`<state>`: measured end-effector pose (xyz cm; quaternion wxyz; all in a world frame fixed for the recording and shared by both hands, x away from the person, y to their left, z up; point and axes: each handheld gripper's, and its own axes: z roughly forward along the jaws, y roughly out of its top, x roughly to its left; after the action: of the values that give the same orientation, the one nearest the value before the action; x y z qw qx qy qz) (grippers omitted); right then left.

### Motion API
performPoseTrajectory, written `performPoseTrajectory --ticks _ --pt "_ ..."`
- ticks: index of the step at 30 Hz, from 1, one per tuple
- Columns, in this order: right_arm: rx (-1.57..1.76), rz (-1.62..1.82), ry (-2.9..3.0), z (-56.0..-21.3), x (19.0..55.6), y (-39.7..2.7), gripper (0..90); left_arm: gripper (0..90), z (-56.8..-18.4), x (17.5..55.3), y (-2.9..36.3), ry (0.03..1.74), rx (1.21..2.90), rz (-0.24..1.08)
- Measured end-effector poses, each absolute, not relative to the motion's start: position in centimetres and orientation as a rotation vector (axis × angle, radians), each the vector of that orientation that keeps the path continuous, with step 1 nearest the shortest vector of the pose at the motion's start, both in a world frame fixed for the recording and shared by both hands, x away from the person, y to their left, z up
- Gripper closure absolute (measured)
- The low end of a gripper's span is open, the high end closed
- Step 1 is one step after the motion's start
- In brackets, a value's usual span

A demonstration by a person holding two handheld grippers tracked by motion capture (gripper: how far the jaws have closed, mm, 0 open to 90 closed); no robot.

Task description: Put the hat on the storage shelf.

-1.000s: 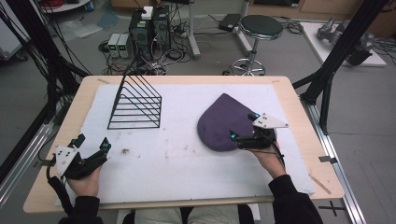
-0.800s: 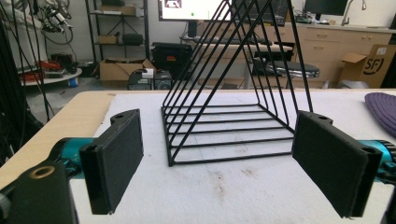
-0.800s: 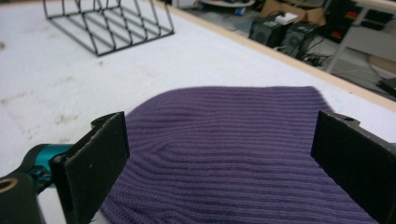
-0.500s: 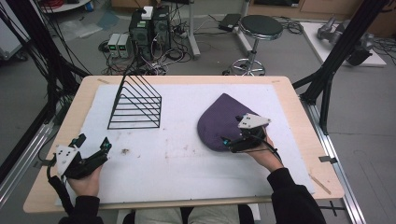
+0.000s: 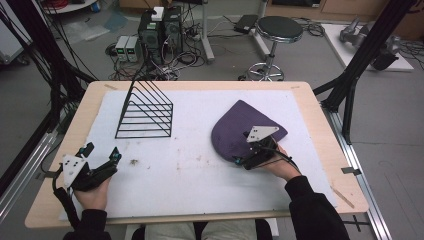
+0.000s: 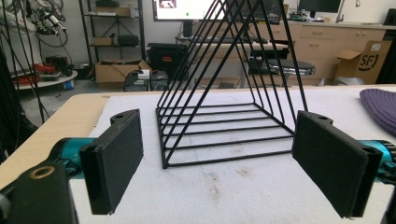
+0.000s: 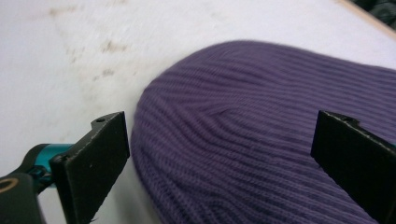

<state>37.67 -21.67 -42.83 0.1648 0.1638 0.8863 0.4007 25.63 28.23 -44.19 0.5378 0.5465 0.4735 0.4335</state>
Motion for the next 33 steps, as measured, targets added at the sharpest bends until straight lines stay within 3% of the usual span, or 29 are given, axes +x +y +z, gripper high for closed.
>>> performPoseTrajectory --ticks 22,25,27,33 --pt "0.183 0.926 2.636 -43.8 38.9 -20.0 5.9 16.9 -44.1 25.8 27.9 1.088 1.302 1.026" --pt "0.16 0.917 2.619 -43.8 38.8 -20.0 7.7 16.9 -44.1 25.8 27.9 1.085 1.305 1.032" --pt "0.113 0.906 2.615 -43.6 38.7 -19.9 16.5 16.9 -44.1 25.8 27.8 1.083 1.307 1.033" --pt "0.064 0.872 2.569 -43.5 38.4 -19.7 20.2 16.9 -44.1 25.8 27.8 1.082 1.305 1.032"
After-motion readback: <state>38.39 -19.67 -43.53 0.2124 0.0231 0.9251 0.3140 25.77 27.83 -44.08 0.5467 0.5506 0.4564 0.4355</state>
